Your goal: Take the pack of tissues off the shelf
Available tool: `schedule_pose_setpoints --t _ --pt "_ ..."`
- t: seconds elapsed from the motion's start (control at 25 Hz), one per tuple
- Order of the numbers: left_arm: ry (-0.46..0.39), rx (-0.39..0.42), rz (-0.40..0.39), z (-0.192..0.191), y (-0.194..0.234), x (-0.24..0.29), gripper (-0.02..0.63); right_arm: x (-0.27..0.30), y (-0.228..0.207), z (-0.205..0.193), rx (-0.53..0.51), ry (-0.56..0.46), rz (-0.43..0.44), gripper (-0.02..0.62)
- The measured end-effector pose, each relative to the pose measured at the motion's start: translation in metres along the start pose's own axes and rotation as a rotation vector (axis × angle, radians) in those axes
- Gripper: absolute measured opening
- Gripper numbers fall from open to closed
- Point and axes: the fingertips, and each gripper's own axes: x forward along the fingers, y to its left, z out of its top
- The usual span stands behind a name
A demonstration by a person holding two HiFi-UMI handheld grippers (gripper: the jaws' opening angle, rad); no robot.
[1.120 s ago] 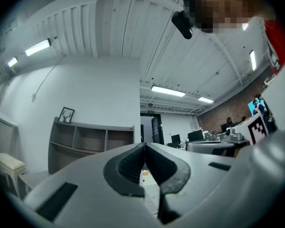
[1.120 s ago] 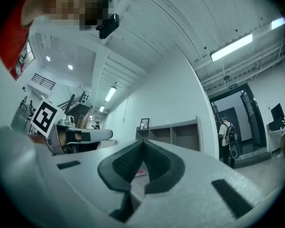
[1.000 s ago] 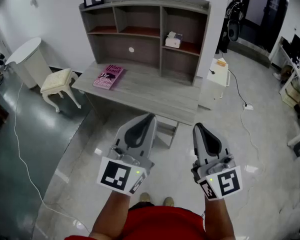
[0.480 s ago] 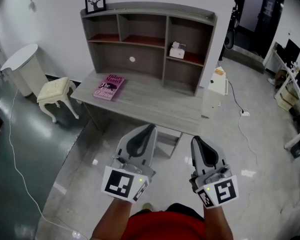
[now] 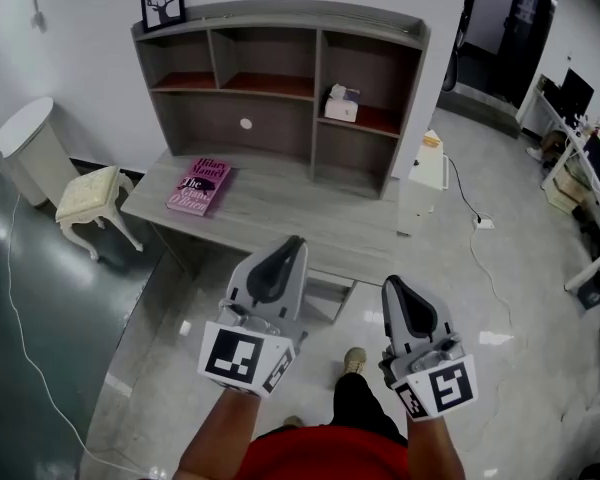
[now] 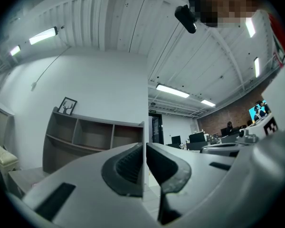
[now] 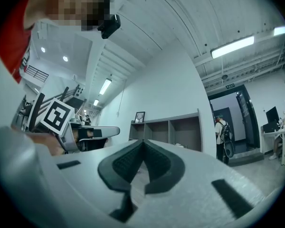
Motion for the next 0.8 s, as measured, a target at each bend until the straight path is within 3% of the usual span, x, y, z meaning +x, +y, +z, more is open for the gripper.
schedule_pose_setpoints --t 0.2,0.32,0.44,0.8 --pt "0.004 0.012 0.013 -0.017 0.014 0.068 0.019 0.045 -0.056 -0.015 0.002 -0.028 0.018 0.005" --pt "0.019 0.021 0.022 -0.029 0.022 0.120 0.133 0.076 -0.100 -0.020 0.005 -0.043 0.032 0.005" --pt "0.038 0.017 0.047 -0.044 0.031 0.173 0.205 0.105 -0.143 -0.027 0.005 -0.045 0.054 0.005" --pt "0.098 0.037 0.153 -0.091 0.065 0.303 0.364 0.159 -0.246 -0.047 0.012 -0.040 0.111 0.005"
